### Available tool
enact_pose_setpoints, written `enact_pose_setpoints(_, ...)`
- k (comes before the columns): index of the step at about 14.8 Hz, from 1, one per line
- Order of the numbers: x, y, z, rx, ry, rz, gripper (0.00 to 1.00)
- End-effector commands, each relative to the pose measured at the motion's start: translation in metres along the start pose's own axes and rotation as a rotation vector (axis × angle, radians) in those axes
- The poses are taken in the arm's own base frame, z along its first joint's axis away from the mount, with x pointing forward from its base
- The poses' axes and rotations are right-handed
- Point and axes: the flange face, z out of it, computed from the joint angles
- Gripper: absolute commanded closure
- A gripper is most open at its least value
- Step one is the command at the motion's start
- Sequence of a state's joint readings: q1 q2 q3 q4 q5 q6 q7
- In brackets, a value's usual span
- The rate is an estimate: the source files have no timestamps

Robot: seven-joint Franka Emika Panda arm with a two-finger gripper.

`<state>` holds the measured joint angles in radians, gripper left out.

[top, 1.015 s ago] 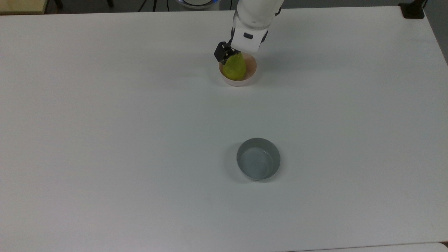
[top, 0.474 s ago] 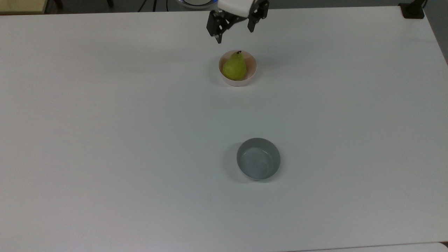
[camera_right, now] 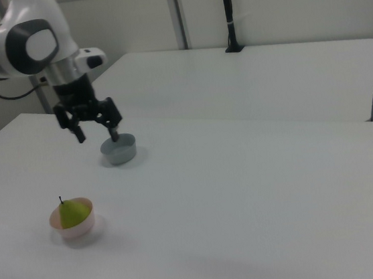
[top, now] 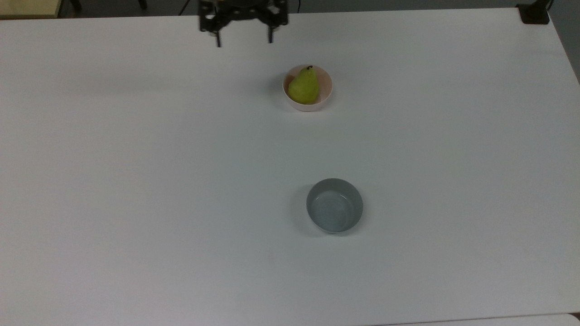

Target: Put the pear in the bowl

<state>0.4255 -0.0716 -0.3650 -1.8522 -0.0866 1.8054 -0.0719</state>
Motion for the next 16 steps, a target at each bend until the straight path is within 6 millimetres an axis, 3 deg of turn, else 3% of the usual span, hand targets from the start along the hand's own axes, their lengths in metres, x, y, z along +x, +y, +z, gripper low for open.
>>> enact_pose_setpoints(1, -0.004, 0.063, 0.002, 0.008, -0.019, 0.150, 0.00)
enact_pose_setpoints(5, -0.007, 0.098, 0.005, -0.002, -0.024, 0.210, 0.00)
enact_pose_setpoints(16, -0.007, 0.104, -0.008, 0.016, -0.022, 0.235, 0.00)
